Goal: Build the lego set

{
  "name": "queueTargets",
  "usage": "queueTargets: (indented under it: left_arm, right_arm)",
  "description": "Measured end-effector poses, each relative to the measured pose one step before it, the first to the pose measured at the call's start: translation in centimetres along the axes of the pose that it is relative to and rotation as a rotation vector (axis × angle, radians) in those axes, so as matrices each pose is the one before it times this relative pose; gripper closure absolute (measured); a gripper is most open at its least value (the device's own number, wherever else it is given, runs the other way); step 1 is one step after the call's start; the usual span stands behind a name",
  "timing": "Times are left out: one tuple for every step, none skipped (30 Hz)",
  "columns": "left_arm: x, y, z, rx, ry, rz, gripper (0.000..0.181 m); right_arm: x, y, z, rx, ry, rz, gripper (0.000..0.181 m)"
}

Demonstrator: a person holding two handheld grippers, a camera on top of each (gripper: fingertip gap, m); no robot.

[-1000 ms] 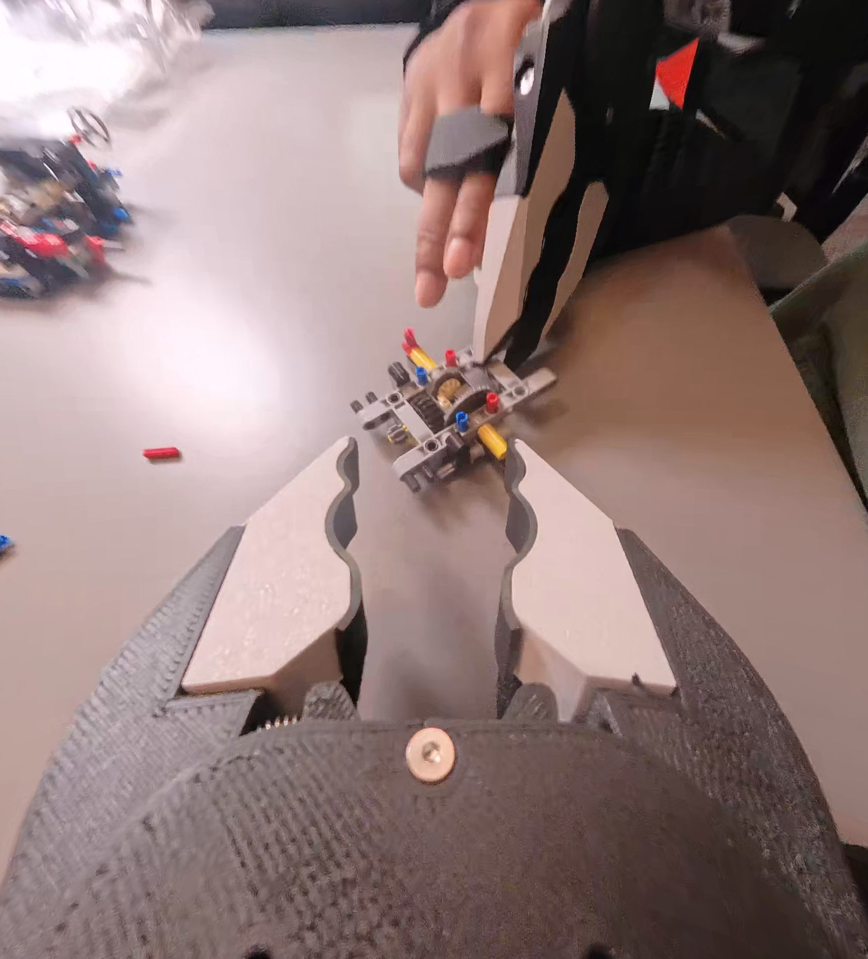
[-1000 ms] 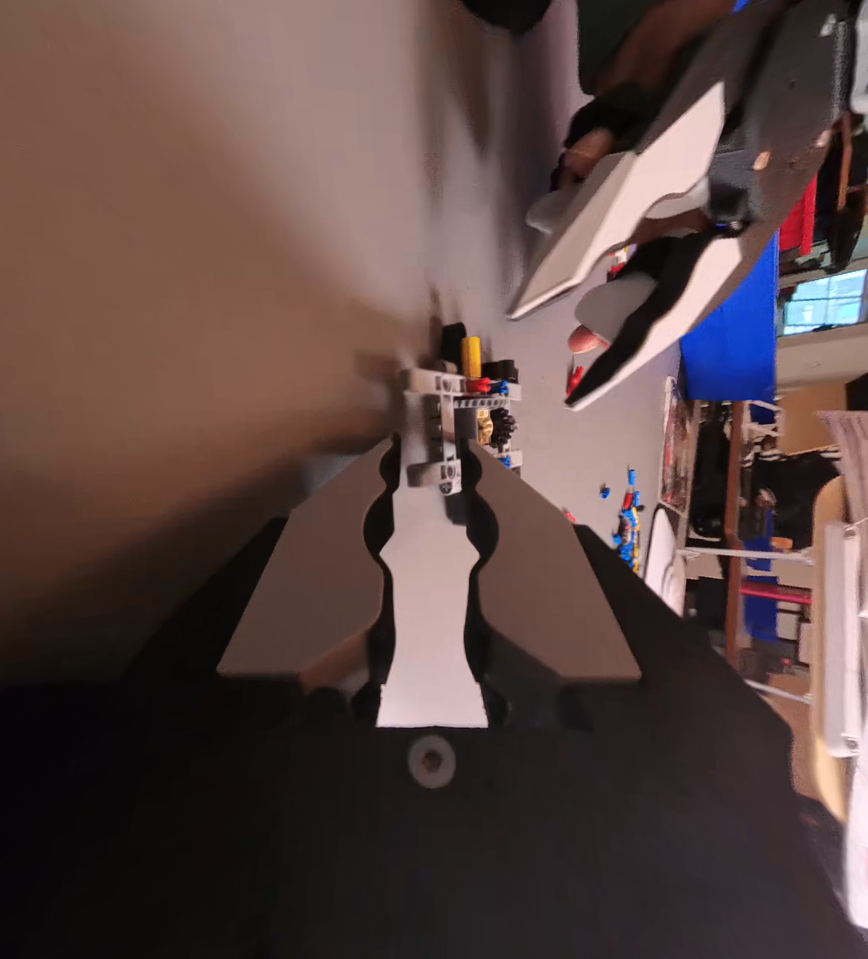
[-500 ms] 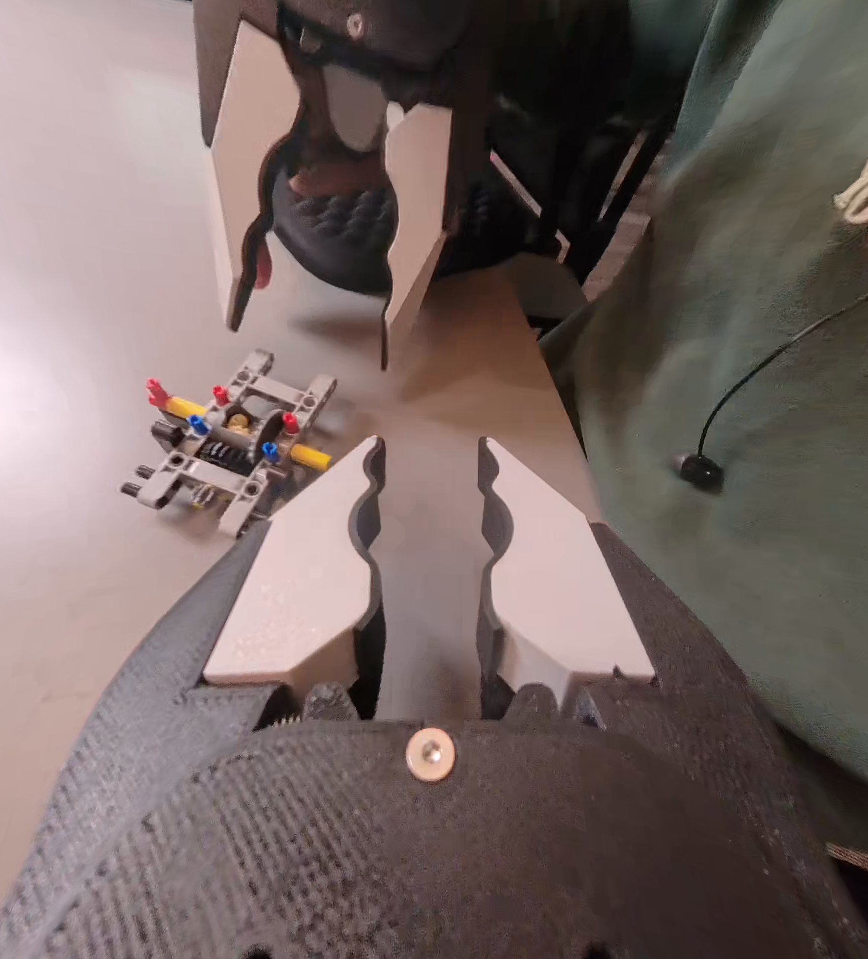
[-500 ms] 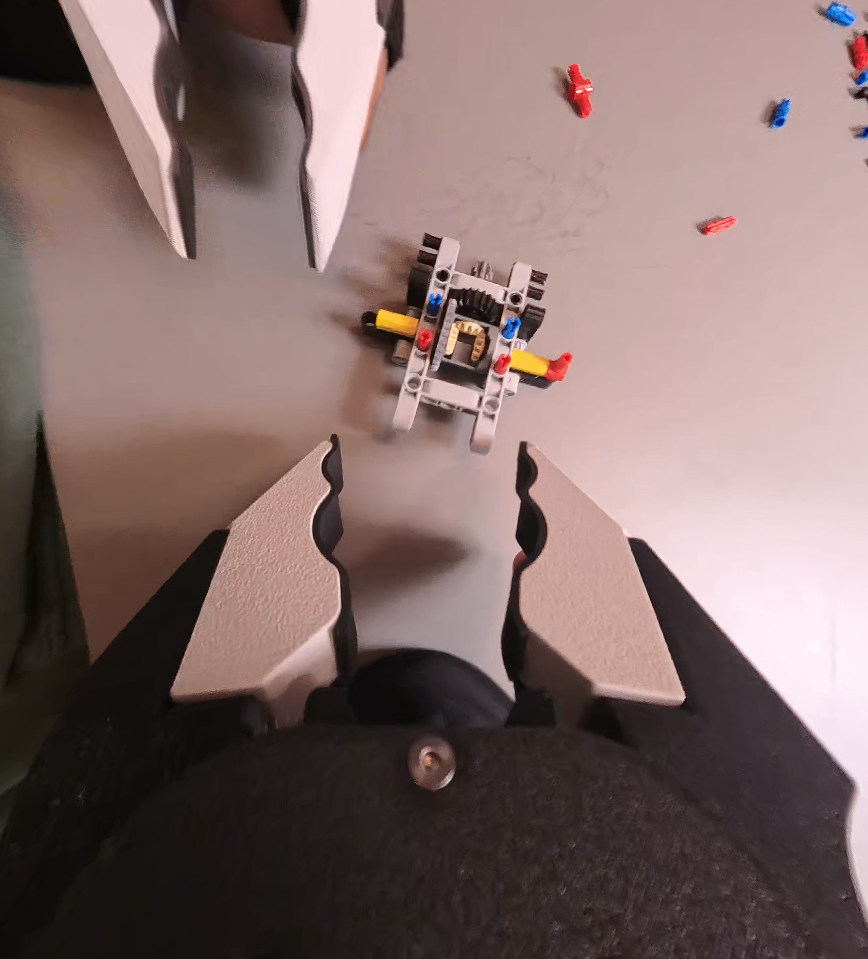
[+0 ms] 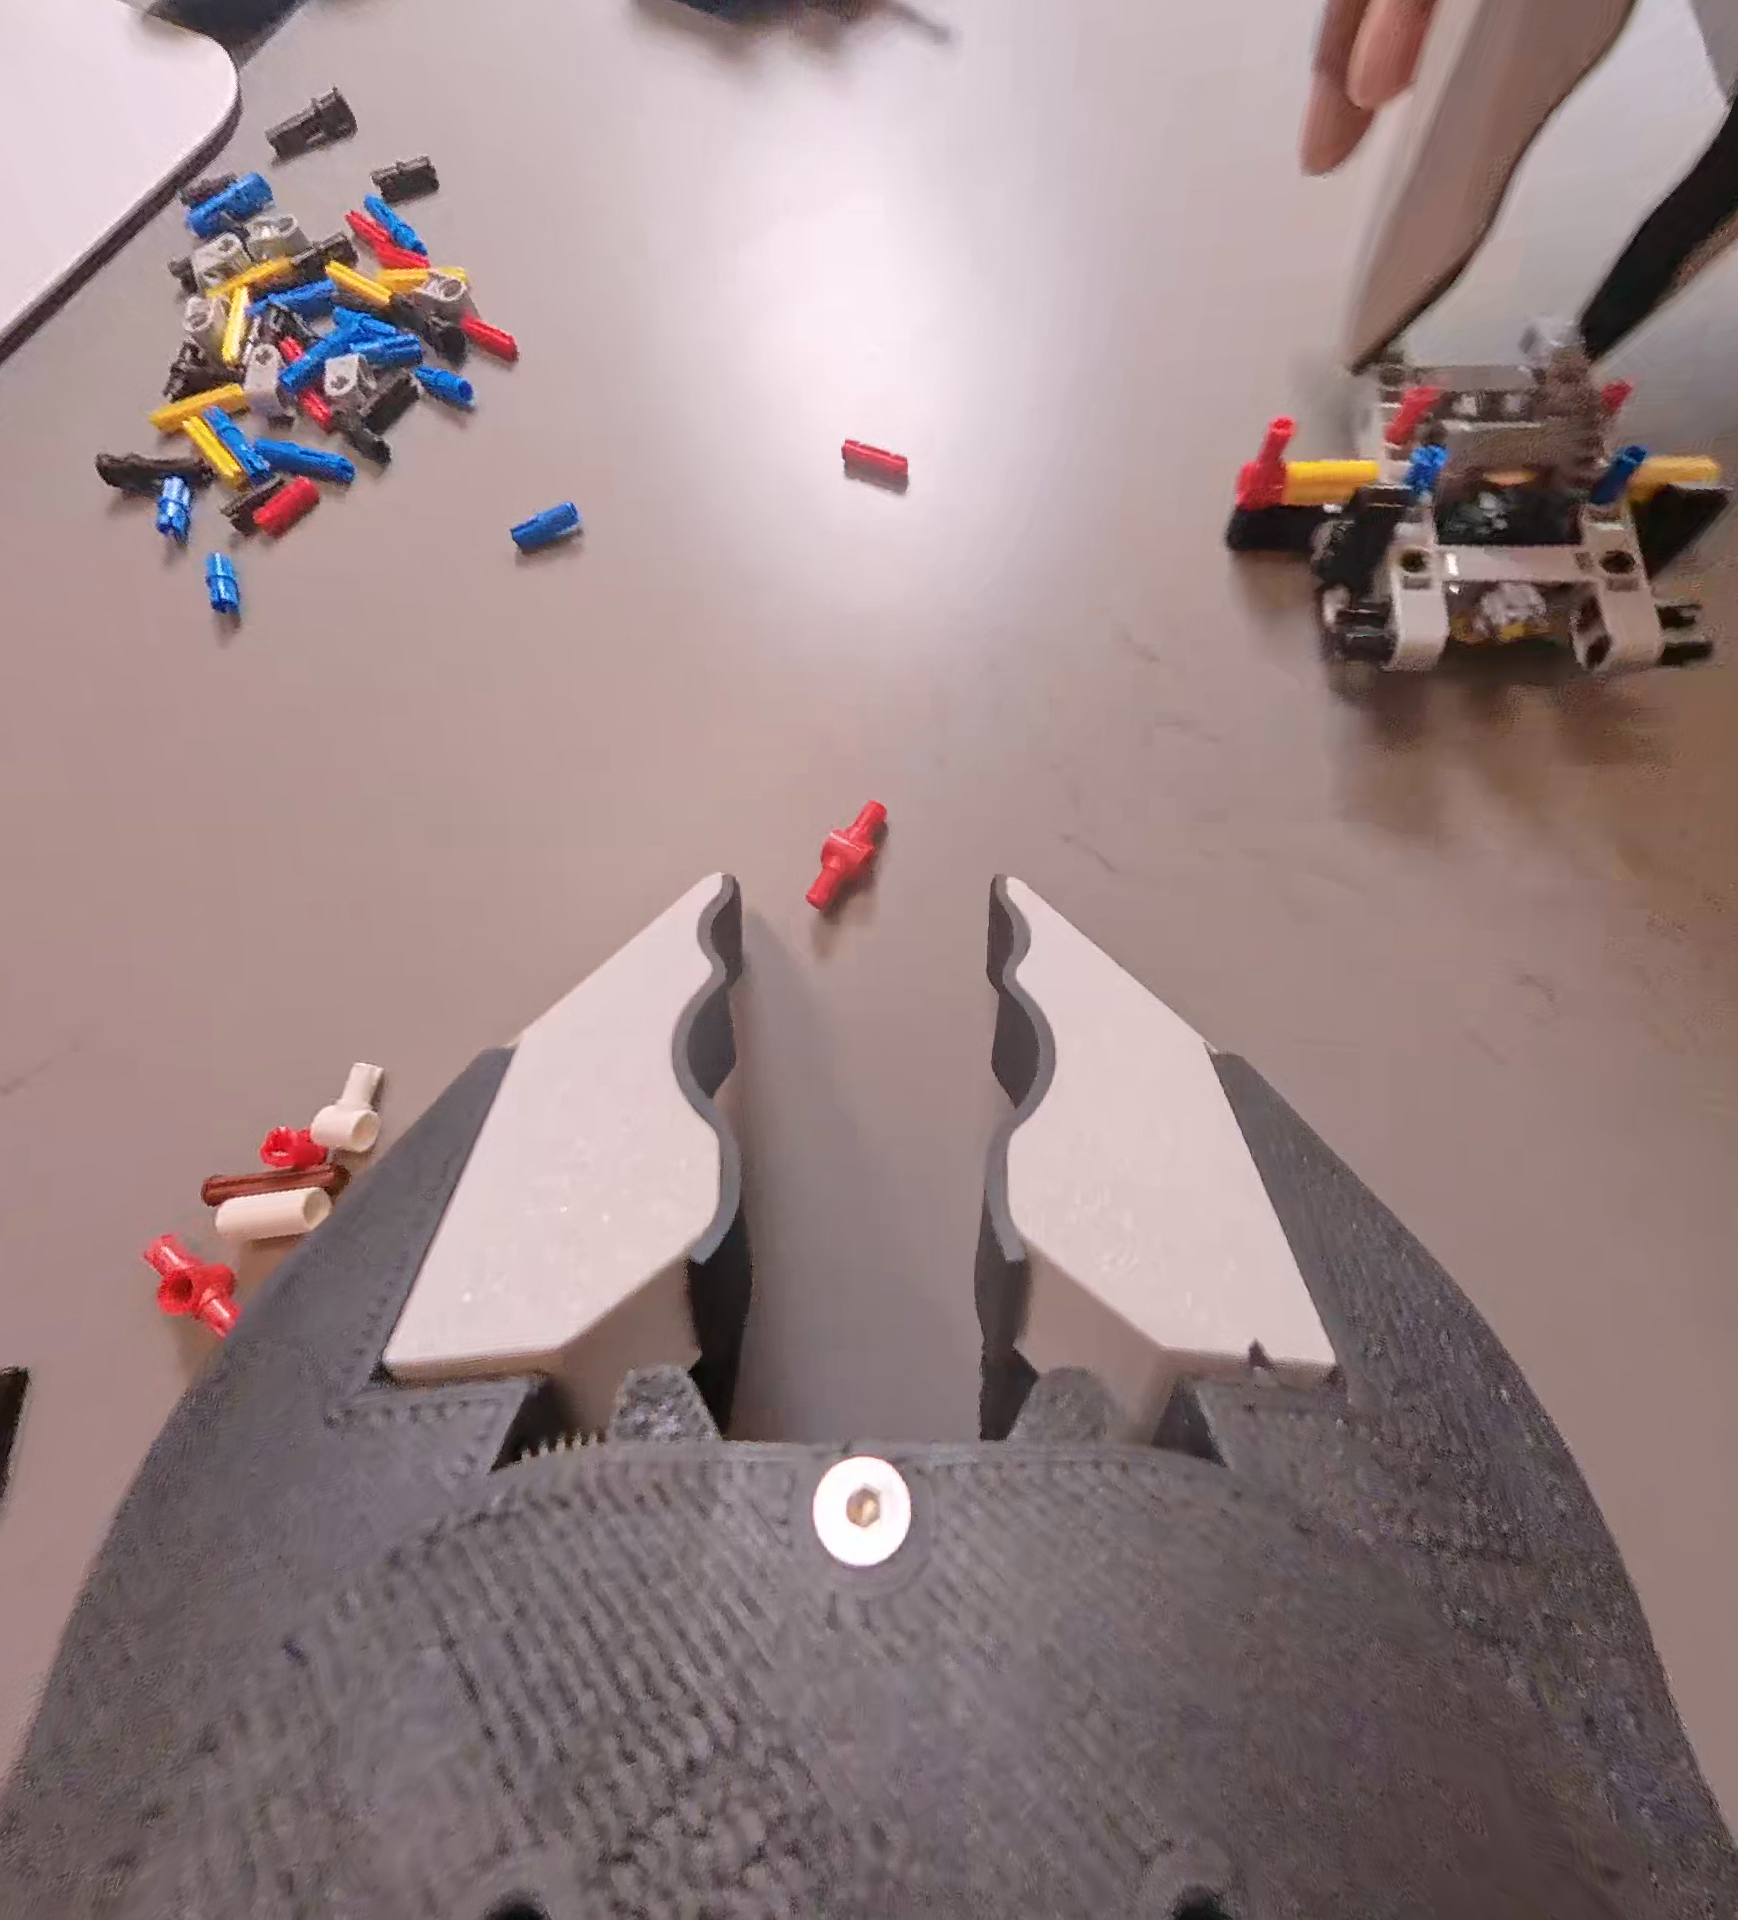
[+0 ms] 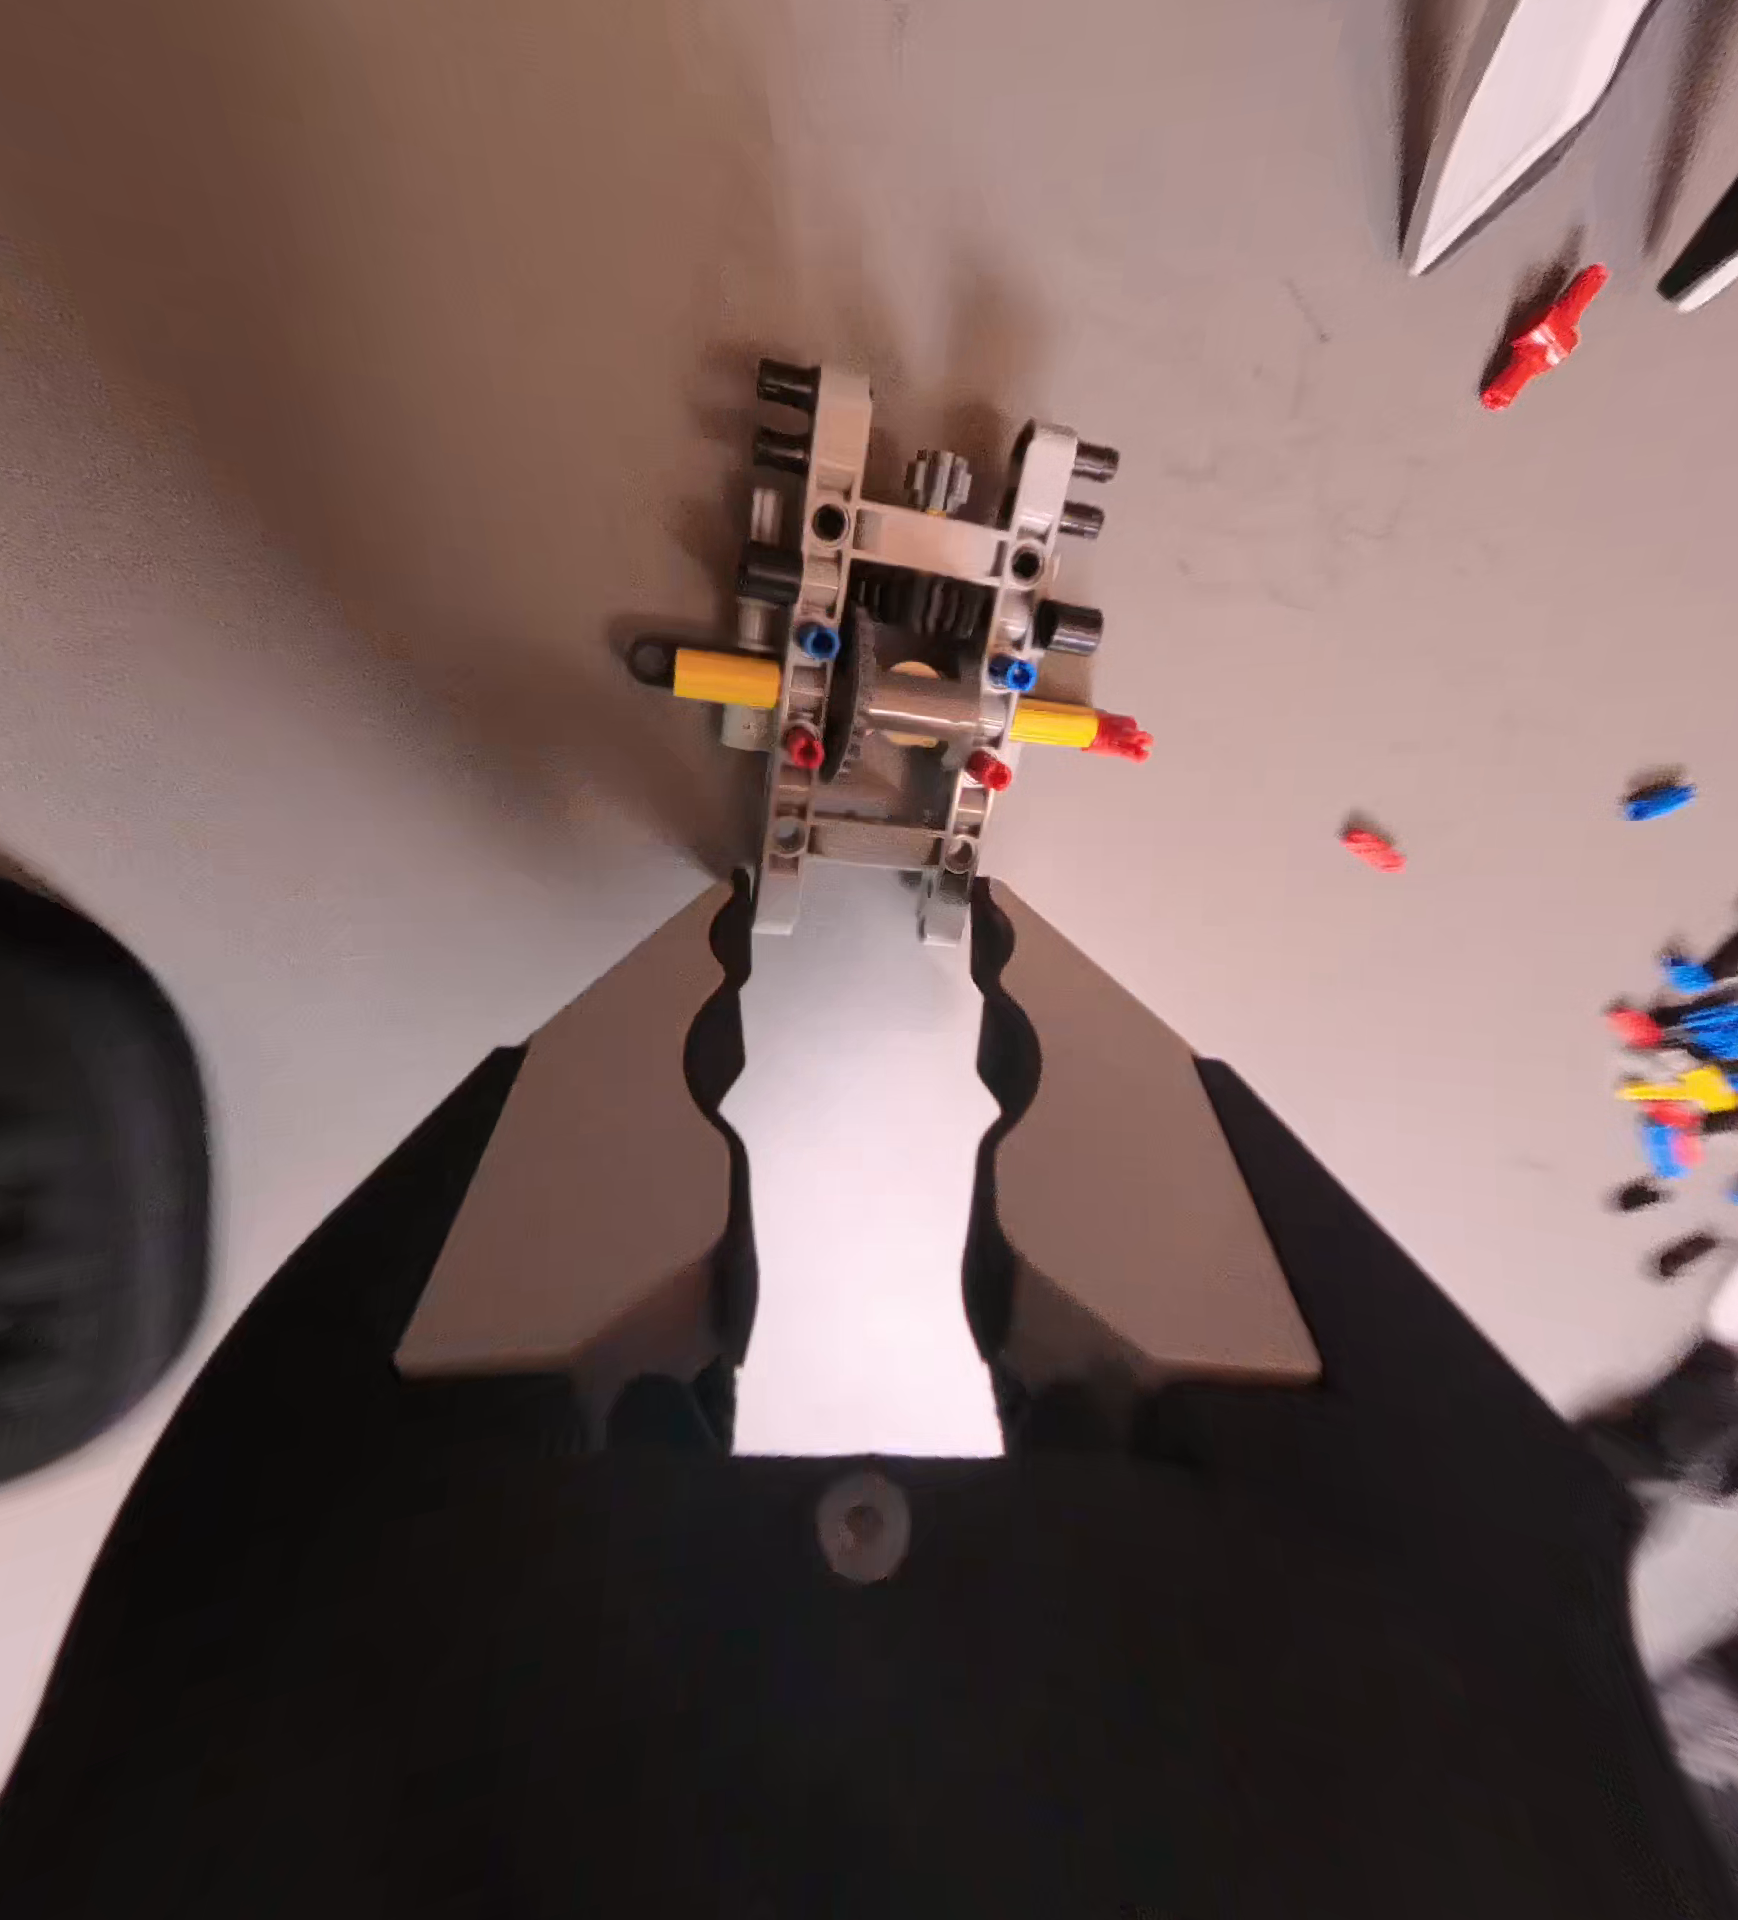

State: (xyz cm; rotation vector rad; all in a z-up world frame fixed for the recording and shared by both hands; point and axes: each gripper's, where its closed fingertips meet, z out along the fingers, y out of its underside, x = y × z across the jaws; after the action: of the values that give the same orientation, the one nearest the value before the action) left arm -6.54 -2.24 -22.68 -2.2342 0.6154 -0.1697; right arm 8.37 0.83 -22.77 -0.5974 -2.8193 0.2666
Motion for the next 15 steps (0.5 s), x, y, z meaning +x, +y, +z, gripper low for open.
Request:
queueTargets:
  left_arm:
    - [-0.07,-0.061,0.124,-0.0041,-0.0011,-0.0042,0.136]
    - [-0.047,-0.054,0.092,-0.0038,-0.0014,0.0012,0.139]
    - [-0.036,-0.067,0.076,-0.0022,-0.0022,0.0,0.142]
    - [-0.044,-0.033,0.044,-0.0026,-0.0034,-0.003,0.143]
    - [0.021,-0.015,0.025,-0.0011,0.0004,-0.0023,0.146]
    - [0.123,-0.008,0.017,0.0021,0.0064,0.0012,0.149]
    - [0.177,-0.02,0.036,0.0044,0.0079,0.0025,0.154]
    - [0.167,-0.029,0.04,0.0049,0.0056,0.0026,0.158]
    - [0.187,-0.04,0.04,0.004,0.0047,0.0058,0.163]
    - [0.198,-0.04,0.063,0.0019,0.0027,0.0117,0.169]
    - [0.14,-0.079,0.076,0.0019,-0.0043,0.0195,0.176]
    - [0.046,-0.1,0.067,0.0026,-0.013,0.0277,0.177]
    - [0.028,-0.13,0.069,0.0033,-0.015,0.0304,0.176]
    - [0.056,-0.243,0.054,0.0119,-0.0125,0.0243,0.176]
    - [0.135,-0.485,-0.008,0.0277,-0.0055,0.0158,0.176]
  right_arm:
    - [1.031,0.631,0.062,-0.0614,-0.0074,-0.067,0.14]
    - [1.002,0.396,0.029,-0.0471,-0.0007,-0.056,0.139]
    - [0.928,0.108,-0.036,-0.0266,0.0063,-0.0463,0.136]
    - [0.845,0.019,-0.128,-0.0176,0.011,-0.0306,0.131]
    - [0.805,0.102,-0.235,-0.0167,0.02,-0.022,0.128]
    - [0.757,0.194,-0.347,-0.012,0.031,-0.0203,0.124]
    - [0.655,0.176,-0.447,-0.0001,0.0324,0.0056,0.121]
    - [0.528,0.075,-0.512,0.0152,0.0269,0.0449,0.118]
    - [0.316,-0.102,-0.532,0.0323,0.0182,0.0785,0.116]
    - [0.127,-0.202,-0.545,0.0446,0.0123,0.1002,0.115]
    - [0.058,-0.158,-0.506,0.0448,0.0146,0.114,0.115]
    - [-0.17,-0.153,-0.425,0.0443,0.0093,0.1181,0.115]
    - [-0.141,-0.147,-0.328,0.0457,0.0224,0.1209,0.116]
    - [-0.228,0.009,-0.186,0.0368,0.0265,0.1194,0.118]
    - [-0.537,0.256,-0.011,0.0237,0.0133,0.1177,0.118]
